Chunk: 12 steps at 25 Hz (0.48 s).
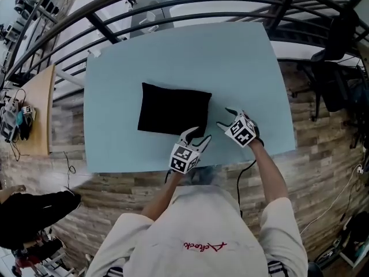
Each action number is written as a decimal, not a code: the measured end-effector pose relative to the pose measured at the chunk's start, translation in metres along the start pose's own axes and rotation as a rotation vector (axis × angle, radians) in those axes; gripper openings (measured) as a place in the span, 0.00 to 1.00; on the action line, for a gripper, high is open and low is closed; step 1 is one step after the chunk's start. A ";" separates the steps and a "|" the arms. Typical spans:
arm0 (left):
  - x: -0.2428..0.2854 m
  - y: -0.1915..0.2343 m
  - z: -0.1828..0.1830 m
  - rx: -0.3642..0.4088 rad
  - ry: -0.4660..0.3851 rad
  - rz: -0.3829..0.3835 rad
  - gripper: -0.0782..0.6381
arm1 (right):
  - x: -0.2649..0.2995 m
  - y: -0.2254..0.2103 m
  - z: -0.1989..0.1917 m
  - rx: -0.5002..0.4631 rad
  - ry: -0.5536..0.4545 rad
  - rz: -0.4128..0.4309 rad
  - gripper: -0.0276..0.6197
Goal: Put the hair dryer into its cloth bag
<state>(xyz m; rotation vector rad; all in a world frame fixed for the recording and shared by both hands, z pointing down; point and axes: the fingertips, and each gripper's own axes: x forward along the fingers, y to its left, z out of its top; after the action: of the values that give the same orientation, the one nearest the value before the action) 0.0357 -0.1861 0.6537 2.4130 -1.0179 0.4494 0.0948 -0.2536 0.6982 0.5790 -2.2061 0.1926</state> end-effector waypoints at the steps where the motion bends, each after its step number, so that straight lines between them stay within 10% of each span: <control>1: -0.004 0.004 0.005 0.000 -0.022 0.020 0.41 | -0.007 -0.003 0.006 0.060 -0.056 -0.018 0.51; 6: -0.020 0.025 0.032 0.009 -0.100 0.087 0.26 | -0.036 -0.008 0.053 0.260 -0.323 -0.072 0.39; 12: -0.031 0.022 0.048 0.033 -0.147 0.108 0.13 | -0.052 0.007 0.079 0.258 -0.425 -0.112 0.10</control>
<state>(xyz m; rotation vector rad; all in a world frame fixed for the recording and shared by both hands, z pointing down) 0.0038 -0.2079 0.6058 2.4578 -1.2171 0.3320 0.0658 -0.2554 0.6075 0.9561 -2.5666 0.3230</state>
